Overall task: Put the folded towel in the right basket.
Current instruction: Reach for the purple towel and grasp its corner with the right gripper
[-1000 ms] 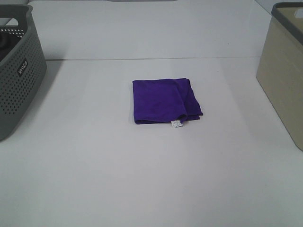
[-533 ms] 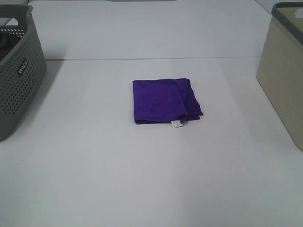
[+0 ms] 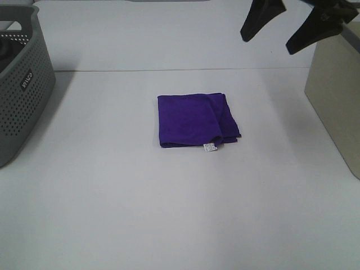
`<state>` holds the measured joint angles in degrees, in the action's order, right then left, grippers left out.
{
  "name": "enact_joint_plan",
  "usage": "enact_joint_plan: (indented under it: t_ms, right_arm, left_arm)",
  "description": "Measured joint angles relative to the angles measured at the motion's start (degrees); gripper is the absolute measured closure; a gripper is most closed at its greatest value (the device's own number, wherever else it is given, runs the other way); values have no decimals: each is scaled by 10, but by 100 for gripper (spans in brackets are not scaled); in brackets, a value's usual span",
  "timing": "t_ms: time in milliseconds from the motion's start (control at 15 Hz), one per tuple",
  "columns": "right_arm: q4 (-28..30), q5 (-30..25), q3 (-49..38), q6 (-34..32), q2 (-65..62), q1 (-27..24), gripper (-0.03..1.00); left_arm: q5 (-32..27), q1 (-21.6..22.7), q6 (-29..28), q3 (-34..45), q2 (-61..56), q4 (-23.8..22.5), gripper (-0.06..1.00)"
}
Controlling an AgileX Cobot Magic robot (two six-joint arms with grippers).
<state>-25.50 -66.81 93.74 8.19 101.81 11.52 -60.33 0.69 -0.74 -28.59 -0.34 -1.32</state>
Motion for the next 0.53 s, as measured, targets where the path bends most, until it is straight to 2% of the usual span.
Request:
enact_joint_plan:
  t_ms: [333, 533]
  right_arm:
    - [4, 3, 46, 17, 137, 0, 9]
    - [-10, 32, 102, 17, 204, 0, 9]
  left_arm:
    - [0, 0, 2, 0, 0, 0, -5]
    - [0, 0, 4, 0, 0, 0, -5]
